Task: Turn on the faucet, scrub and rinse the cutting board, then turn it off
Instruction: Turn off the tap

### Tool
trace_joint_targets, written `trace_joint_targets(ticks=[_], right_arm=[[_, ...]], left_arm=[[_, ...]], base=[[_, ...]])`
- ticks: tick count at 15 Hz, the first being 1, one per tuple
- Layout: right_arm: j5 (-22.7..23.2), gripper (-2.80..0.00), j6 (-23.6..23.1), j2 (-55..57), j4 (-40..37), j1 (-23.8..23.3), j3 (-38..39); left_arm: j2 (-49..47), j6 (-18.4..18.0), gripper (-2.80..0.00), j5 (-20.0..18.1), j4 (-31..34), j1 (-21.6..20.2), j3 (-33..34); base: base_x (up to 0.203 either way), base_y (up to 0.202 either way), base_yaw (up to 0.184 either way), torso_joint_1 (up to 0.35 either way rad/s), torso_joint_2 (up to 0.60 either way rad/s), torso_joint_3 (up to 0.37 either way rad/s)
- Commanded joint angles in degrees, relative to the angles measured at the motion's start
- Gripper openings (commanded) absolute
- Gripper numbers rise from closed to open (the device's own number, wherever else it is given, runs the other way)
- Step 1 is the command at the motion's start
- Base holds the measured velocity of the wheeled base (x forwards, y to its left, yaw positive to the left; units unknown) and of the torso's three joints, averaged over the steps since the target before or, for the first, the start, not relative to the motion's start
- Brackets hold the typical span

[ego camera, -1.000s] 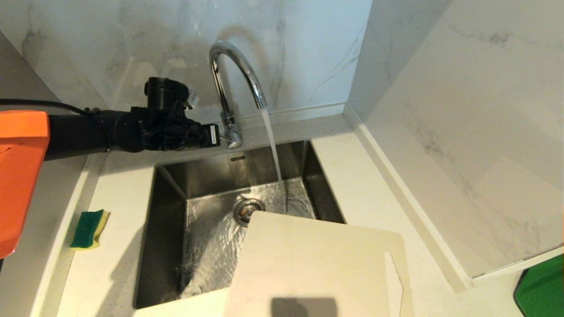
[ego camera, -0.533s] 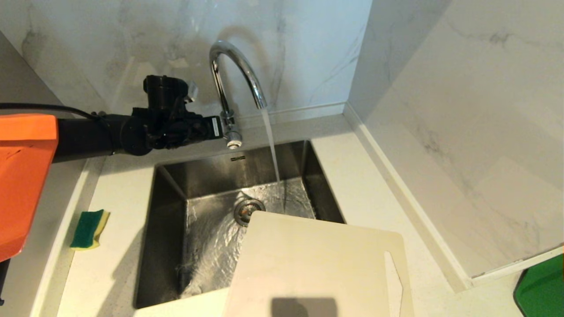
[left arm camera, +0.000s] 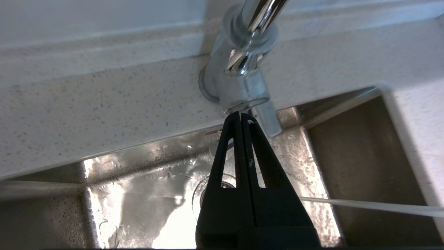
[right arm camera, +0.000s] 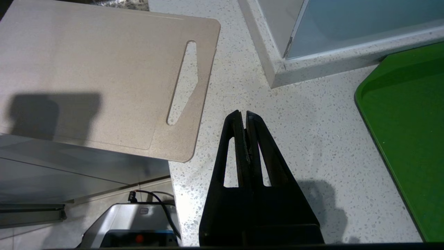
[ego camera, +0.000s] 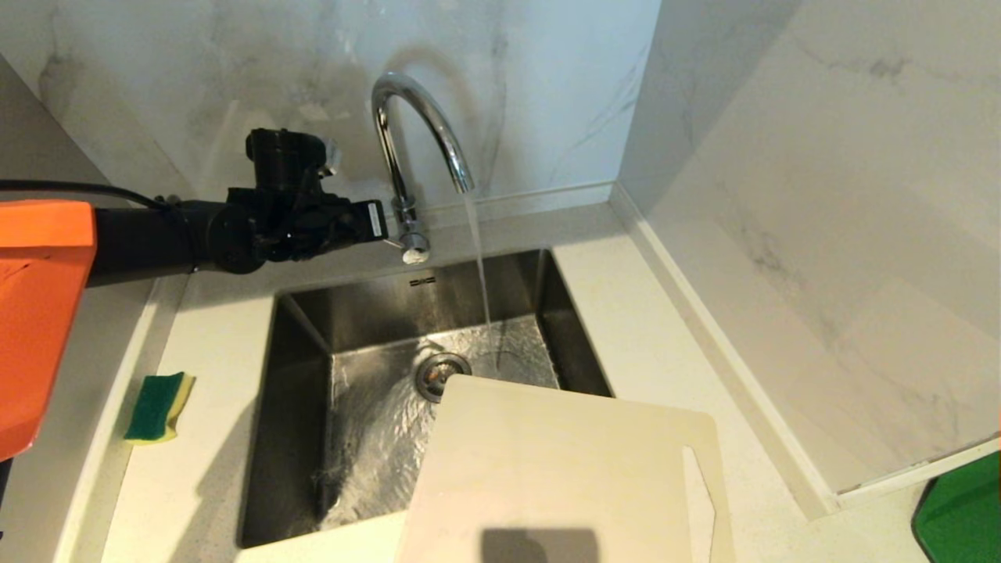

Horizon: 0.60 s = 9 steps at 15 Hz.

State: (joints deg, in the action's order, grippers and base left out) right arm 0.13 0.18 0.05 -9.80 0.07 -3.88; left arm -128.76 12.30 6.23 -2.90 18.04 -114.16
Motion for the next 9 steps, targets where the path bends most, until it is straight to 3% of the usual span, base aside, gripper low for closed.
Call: trace_joint_targets(ticks=[1,5,9], right_arm=[[-0.03,-2.8,-0.01,0.04,-0.05,0.01,0.01],[-0.04,-2.8,-0.01,0.04,-0.05,0.01,0.01],[0.02,-2.8,-0.01,0.04,-0.05,0.01,0.01]], left_arm=[[1.75,0.24,-2.8,0.17,0.4,0.06,0.09],[4.97,1.07,-2.8,1.82,2.4,0.24,1.28],[6.48,2.95,-2.8,2.02,15.06,0.33,2.02]], base=[[0.0,0.0,0.0,0.0,0.0,0.0],[0.0,0.0,0.0,0.0,0.0,0.0],[0.0,0.0,0.0,0.0,0.0,0.0]])
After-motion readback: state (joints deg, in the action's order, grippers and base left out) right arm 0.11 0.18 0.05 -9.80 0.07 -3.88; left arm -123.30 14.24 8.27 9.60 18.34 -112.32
